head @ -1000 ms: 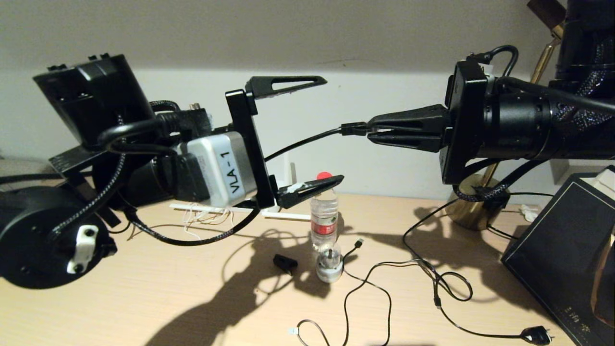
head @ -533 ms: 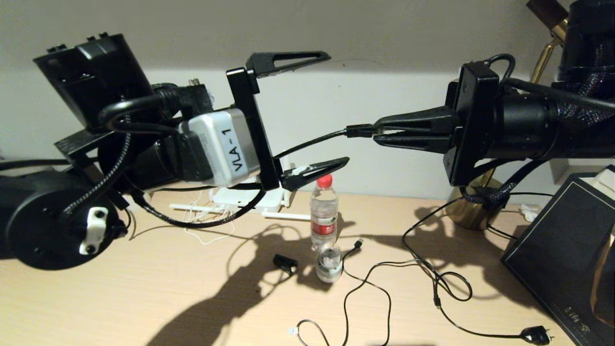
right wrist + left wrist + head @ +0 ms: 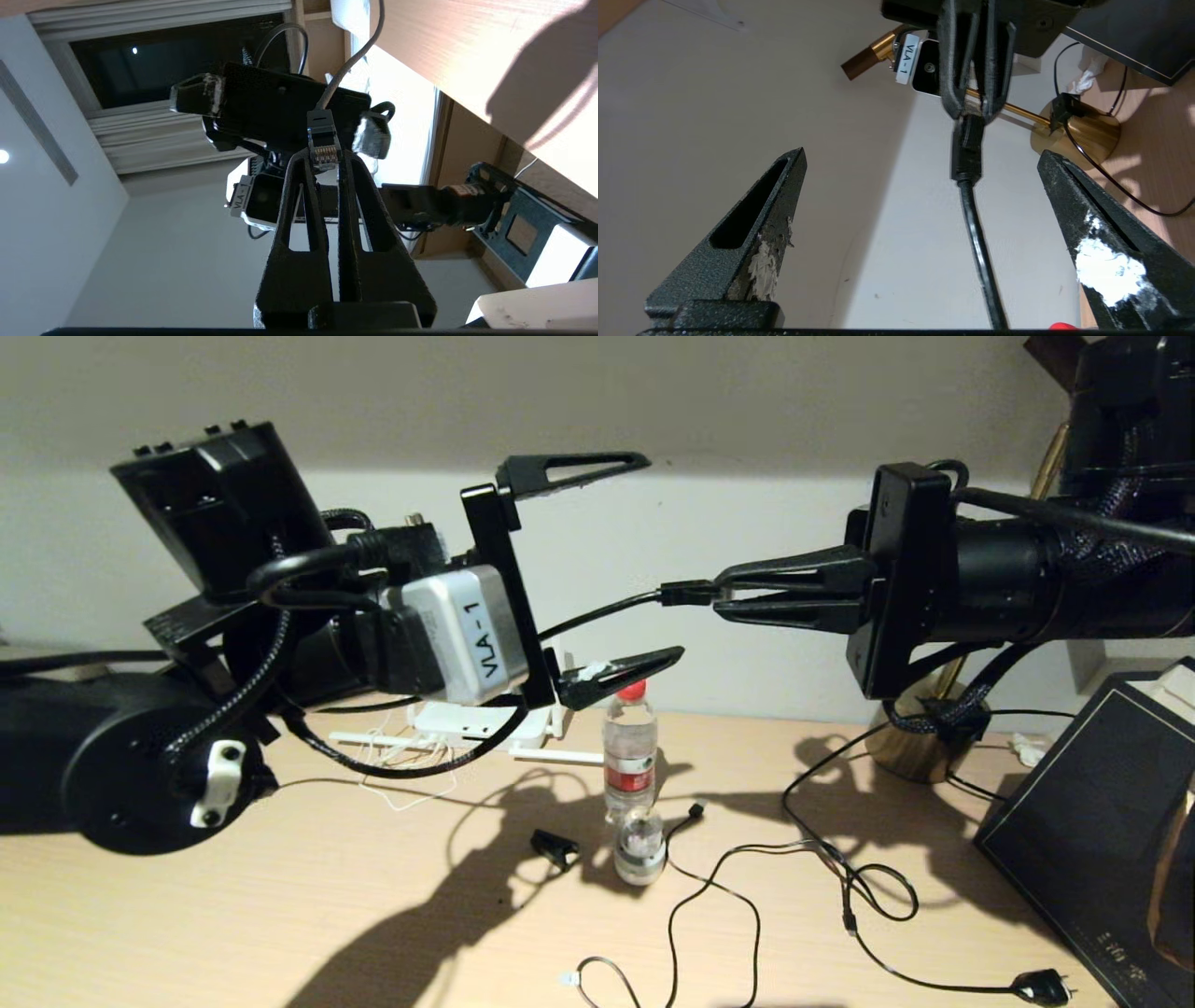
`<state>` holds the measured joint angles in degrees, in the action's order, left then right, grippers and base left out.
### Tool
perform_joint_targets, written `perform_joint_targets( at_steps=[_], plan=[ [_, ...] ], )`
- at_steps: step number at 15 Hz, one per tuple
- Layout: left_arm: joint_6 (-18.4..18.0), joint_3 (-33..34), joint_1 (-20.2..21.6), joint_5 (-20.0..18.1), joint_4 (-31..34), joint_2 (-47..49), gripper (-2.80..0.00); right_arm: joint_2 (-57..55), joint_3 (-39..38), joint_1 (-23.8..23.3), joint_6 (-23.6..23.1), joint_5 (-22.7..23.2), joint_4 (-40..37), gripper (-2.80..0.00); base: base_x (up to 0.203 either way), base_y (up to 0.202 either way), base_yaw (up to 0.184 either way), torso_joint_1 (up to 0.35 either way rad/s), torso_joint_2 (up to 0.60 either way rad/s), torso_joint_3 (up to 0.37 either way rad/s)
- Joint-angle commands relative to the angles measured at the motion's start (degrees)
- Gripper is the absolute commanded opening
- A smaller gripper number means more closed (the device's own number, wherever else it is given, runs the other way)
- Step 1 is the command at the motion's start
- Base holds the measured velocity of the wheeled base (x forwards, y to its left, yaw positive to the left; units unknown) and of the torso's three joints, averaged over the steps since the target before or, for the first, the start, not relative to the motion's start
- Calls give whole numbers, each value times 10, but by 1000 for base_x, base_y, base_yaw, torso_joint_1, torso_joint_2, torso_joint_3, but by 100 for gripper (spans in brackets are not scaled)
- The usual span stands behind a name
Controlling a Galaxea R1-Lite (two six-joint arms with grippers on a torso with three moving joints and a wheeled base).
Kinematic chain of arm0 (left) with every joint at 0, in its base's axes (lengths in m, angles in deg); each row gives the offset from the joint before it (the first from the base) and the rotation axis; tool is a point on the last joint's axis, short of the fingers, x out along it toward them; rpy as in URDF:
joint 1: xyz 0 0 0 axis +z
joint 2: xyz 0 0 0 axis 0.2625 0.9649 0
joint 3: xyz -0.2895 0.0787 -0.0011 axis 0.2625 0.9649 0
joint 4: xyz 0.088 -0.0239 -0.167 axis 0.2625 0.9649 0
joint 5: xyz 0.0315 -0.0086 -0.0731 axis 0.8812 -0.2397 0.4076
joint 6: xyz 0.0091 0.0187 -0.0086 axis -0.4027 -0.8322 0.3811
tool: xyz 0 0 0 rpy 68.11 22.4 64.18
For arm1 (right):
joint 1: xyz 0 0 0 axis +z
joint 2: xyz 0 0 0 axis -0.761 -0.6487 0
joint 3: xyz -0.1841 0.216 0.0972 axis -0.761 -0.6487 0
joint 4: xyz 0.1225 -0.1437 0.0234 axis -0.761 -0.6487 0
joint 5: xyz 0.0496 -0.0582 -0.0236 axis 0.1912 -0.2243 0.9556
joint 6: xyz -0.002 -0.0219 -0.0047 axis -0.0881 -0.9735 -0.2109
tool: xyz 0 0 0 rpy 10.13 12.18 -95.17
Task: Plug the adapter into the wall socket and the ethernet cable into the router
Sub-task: Hand it to the other hand
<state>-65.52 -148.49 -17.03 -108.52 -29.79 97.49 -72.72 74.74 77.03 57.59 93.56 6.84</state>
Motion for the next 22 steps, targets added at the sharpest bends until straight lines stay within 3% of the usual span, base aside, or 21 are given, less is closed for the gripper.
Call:
perform_joint_targets(
  at_steps=[1, 10, 11, 22],
  plan=[
    [-3, -9, -1, -2, -3, 10, 0, -5, 4, 0, 7, 3, 1, -280, 0, 0, 0, 0, 0, 0],
    [-1, -23, -1, -1, -1, 21, 0, -10, 10, 0, 19, 2, 1, -280, 0, 0, 0, 0, 0, 0],
    [0, -22, -2, -1, -1, 21, -280, -10, 9, 0, 19, 2, 1, -280, 0, 0, 0, 0, 0, 0],
    [1, -15, -5, -1, -1, 20, -280, -9, 10, 1, 20, 3, 1, -280, 0, 0, 0, 0, 0, 0]
  ],
)
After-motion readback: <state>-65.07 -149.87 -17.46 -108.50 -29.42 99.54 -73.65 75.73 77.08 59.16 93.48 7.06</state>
